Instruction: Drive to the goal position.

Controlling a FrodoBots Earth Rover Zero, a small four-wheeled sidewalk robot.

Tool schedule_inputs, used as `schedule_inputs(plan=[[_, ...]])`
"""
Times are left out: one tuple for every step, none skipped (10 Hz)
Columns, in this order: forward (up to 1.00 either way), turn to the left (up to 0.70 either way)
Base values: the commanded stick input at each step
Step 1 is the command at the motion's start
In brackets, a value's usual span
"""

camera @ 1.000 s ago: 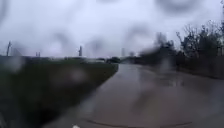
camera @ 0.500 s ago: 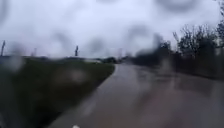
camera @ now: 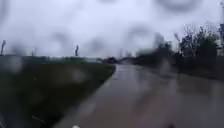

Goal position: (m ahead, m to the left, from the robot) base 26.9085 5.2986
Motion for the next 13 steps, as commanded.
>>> schedule_inputs(plan=[[0.70,-0.35],[0.70,-0.35],[0.70,-0.35],[0.70,-0.35],[0.70,-0.35],[0.70,-0.35],[0.70,-0.35],[0.70,-0.34],[0.70,-0.31],[0.70,-0.01],[0.70,0.00],[0.70,0.00],[0.70,0.00]])
